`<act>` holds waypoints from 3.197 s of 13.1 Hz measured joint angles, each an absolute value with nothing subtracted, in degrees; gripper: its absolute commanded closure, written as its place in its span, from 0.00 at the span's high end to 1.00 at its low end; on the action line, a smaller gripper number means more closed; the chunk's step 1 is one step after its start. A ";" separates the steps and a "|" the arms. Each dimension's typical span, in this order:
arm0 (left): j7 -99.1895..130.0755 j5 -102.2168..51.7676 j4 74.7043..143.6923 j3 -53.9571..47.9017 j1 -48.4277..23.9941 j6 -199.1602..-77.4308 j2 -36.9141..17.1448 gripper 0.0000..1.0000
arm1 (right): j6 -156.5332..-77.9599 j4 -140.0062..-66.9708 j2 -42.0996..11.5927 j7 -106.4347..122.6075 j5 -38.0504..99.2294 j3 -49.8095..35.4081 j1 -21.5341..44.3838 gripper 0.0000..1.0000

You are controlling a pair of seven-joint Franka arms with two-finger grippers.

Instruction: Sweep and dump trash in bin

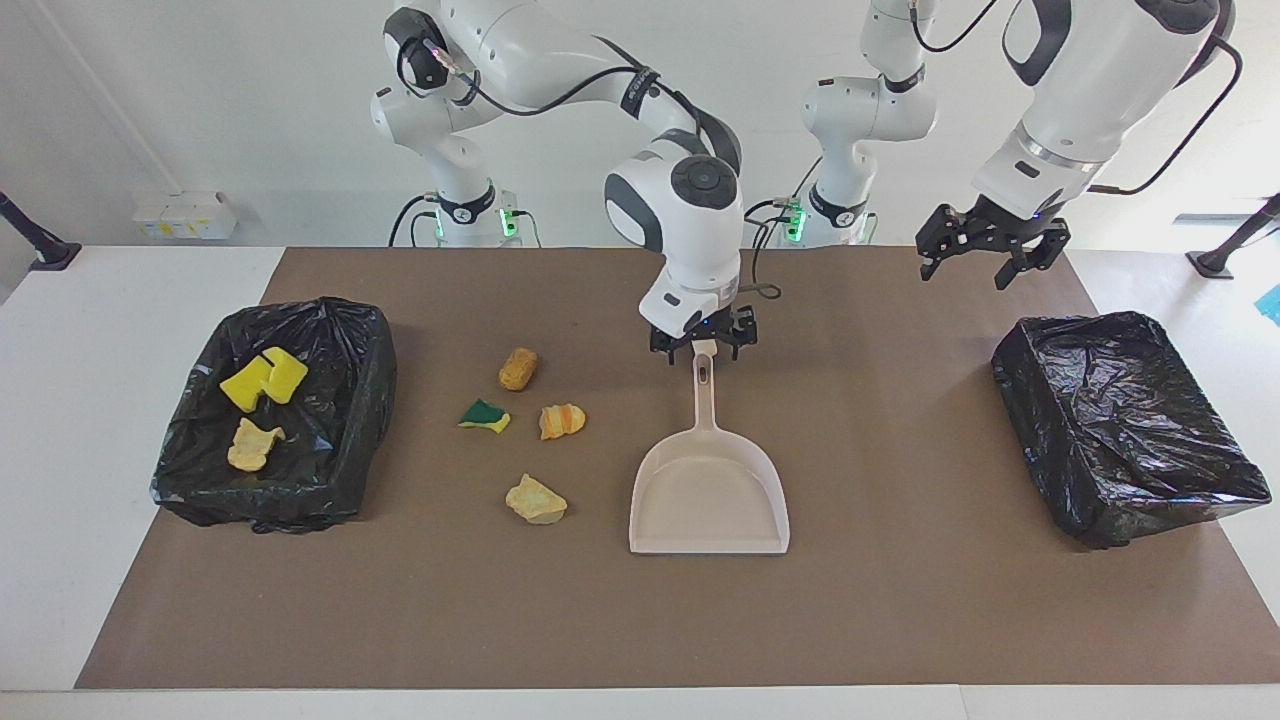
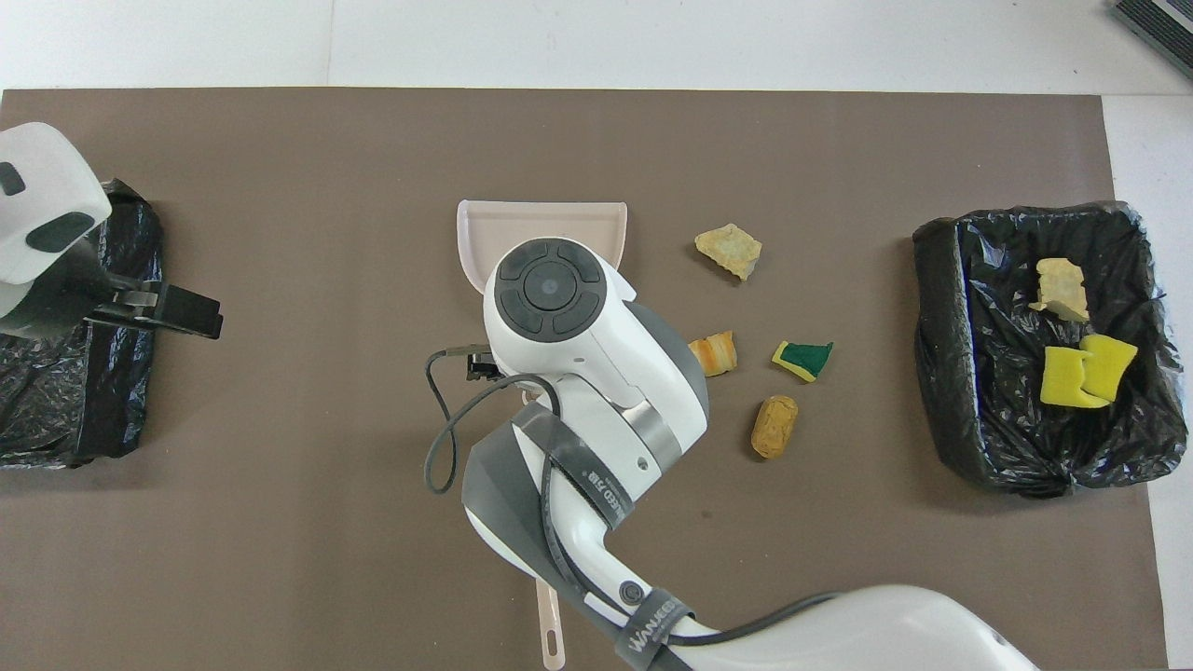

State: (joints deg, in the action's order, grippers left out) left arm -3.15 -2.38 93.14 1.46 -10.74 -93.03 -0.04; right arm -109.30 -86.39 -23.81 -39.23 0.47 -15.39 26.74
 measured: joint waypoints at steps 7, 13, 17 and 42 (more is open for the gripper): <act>1.10 -2.40 94.53 1.11 -19.62 -107.73 -11.22 1.00 | -122.92 -118.22 -8.15 -36.49 6.65 -16.38 33.96 1.00; 11.84 -2.40 95.86 1.00 -29.02 -120.76 -19.32 1.00 | -127.49 -124.65 -7.52 -36.49 6.84 -16.39 37.31 0.77; 16.52 -2.40 101.92 0.99 -33.68 -125.80 -20.09 1.00 | -127.49 -124.64 -6.99 -36.53 7.56 -16.39 37.85 0.37; 19.82 -0.74 106.19 2.64 -34.83 -125.12 -18.40 0.87 | -105.98 -125.12 6.24 -16.97 -8.70 -15.59 3.50 0.00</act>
State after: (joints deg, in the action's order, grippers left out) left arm 19.82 -0.74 106.19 2.64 -34.83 -125.12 -18.40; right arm -105.98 -125.12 6.24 -16.97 -8.70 -15.59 3.50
